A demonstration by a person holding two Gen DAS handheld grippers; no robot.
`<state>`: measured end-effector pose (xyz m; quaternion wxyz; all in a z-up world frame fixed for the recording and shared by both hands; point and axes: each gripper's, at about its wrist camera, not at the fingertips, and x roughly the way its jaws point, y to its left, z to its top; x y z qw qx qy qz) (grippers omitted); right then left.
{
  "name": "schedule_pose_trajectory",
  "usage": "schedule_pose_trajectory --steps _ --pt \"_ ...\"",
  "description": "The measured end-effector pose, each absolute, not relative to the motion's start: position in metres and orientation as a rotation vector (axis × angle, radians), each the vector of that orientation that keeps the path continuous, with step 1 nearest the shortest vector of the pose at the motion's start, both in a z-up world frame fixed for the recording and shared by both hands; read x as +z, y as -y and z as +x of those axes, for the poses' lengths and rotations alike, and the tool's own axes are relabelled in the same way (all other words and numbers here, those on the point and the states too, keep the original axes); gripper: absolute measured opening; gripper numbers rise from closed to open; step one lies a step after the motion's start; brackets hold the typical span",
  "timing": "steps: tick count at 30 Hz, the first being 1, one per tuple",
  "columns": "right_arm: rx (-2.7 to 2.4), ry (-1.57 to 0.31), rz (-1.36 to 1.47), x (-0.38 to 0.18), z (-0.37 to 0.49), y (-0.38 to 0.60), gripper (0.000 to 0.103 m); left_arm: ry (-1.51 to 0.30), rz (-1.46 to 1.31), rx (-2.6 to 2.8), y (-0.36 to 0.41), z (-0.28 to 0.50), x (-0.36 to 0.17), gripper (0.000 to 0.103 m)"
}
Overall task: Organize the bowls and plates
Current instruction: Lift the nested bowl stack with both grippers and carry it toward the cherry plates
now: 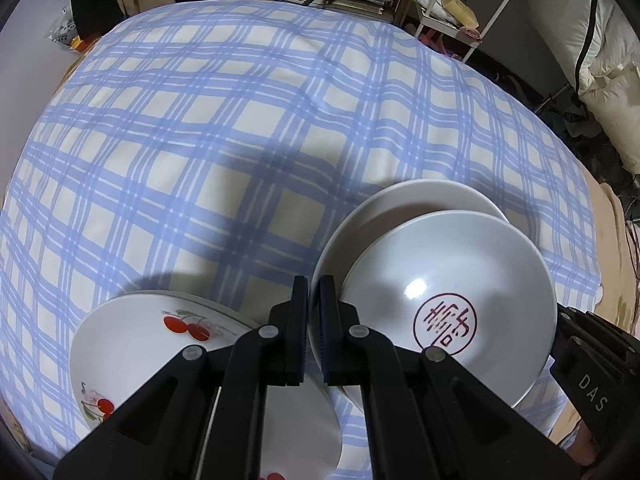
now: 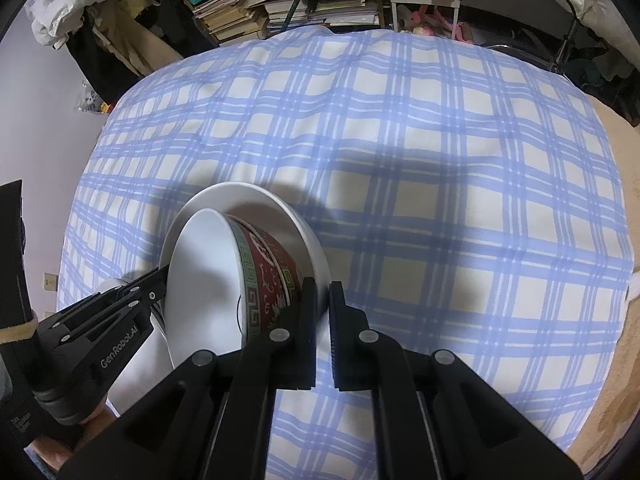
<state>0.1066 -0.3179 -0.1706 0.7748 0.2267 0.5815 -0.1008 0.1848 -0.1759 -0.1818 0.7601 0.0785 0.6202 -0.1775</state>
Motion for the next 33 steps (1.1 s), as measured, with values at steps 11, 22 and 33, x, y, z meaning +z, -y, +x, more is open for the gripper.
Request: schedule_pose_trajectory --steps 11,22,33 --pt "-0.221 -1.239 0.49 -0.168 0.105 0.319 0.009 -1.388 0.216 -0.392 0.182 0.194 -0.183 0.003" --pt "-0.237 -1.255 0.527 -0.168 0.11 0.322 0.01 -1.436 0.279 -0.418 0.187 0.206 -0.184 0.006" --pt "-0.202 -1.278 0.414 -0.167 0.109 0.312 0.01 -1.403 0.318 -0.485 0.186 0.204 -0.183 0.003"
